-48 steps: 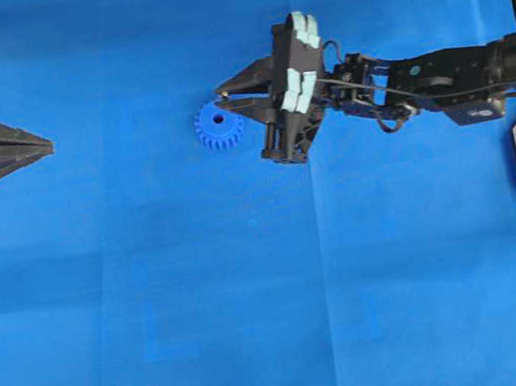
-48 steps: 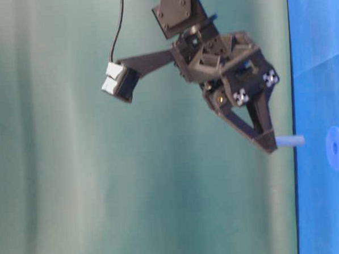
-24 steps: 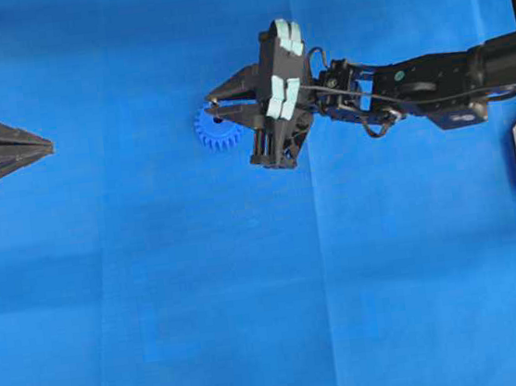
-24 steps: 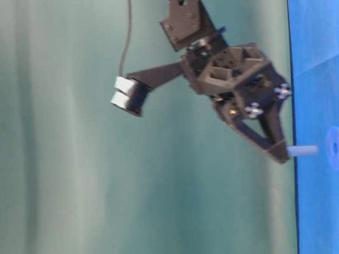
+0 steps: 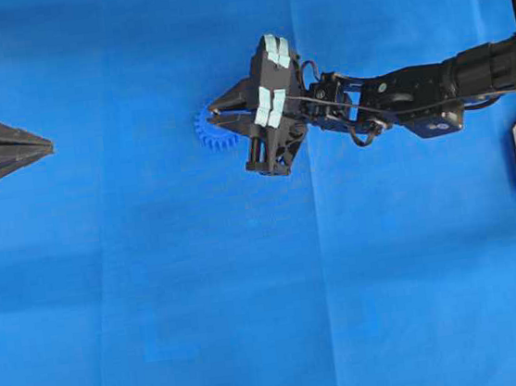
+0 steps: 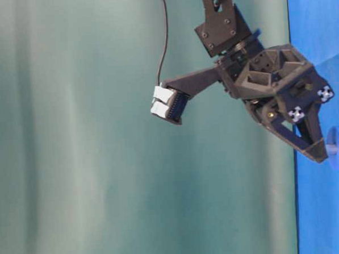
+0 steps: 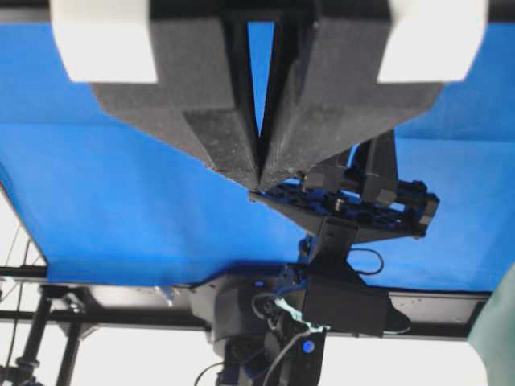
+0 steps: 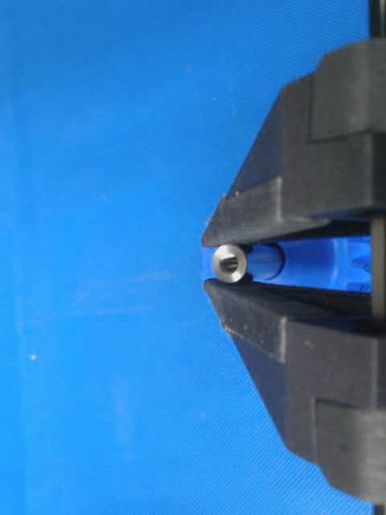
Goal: Insert the shaft placed at a random location into the center hole of the small gear at another random location.
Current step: 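Lower the shaft into the gear's center hole with the right gripper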
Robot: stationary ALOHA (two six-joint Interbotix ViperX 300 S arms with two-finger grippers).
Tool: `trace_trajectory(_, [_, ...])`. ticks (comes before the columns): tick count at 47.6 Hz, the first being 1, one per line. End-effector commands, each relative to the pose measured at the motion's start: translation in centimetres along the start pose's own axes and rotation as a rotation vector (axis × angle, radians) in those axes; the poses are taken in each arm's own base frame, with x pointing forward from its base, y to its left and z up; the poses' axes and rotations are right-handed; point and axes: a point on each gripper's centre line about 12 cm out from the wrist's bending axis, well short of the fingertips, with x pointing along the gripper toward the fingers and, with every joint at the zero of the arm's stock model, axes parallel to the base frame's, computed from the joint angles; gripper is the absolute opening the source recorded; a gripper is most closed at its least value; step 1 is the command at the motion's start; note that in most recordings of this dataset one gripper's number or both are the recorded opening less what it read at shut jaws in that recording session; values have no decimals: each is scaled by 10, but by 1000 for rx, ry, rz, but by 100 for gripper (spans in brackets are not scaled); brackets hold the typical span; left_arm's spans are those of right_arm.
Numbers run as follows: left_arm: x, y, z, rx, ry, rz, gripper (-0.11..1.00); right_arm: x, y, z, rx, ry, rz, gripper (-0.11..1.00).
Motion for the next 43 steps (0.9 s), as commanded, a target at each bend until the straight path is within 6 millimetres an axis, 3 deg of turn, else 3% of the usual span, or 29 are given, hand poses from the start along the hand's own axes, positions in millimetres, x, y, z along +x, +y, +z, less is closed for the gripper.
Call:
trace_trajectory(1, [1,0,4,0,-12,1,0,1,1,12,7,-39,0,3])
trace_trajectory(37, [1,1,4,0,-12,3,0,5,4,-2,17,15,5,4])
trace_trajectory(43, [1,1,4,-1,-12,7,0,5,5,-3,18,30,9,15])
